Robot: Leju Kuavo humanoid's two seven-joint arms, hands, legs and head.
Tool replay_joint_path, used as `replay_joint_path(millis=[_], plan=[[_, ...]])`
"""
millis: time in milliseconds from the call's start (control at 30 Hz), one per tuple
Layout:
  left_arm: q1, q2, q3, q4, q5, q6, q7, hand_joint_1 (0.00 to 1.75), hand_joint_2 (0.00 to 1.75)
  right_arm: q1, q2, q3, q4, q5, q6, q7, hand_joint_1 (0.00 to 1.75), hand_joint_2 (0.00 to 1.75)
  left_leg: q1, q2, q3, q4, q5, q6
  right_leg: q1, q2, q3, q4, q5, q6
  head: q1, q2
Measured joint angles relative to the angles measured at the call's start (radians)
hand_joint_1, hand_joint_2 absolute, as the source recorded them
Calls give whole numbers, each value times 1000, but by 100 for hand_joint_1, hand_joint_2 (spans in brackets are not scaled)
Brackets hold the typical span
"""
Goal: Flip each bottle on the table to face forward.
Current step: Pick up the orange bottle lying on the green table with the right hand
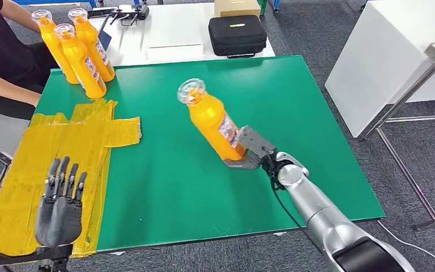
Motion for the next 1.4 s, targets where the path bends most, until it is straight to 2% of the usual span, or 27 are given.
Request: replay_joint_path(millis=[233,333,400,733,1033,1200,1400], plan=[[-100,-20,-147,59,61,-10,51,0,175,-58,228,37,16,117,-93,139,175,175,1,1,0,0,2,-1,1,1,-1,1,0,0,0,0],[-137,-30,-173,69,71,-18,71,0,175,-86,293,59,35,143,-110,172,175,175,1,1,0,0,2,-2,2,0,-1,1,0,-1,0,0],[-154,-33,-180,74,73,-19,77,0,175,-96,319,68,46,149,-114,178,175,175,1,1,0,0,2,-2,1,0,-2,1,0,0,0,0],[-202,-58,-173,90,47,-10,97,0,175,-148,398,100,146,187,-114,214,175,175,1,0,-2,0,2,-1,0,0,-3,1,0,0,0,0],[-203,-78,-108,90,-32,44,88,0,175,-158,419,268,233,126,-132,236,175,175,1,1,-3,0,2,-2,1,0,-5,1,0,0,0,0],[-208,-87,-83,89,-40,52,87,0,175,-156,430,322,255,106,-131,234,175,175,1,1,-4,0,2,-2,1,0,-5,1,0,-1,0,0],[-208,-94,-49,89,-42,55,88,0,175,-186,431,403,271,21,-132,256,175,175,1,1,-4,0,2,-1,0,0,-5,1,0,-1,0,0]])
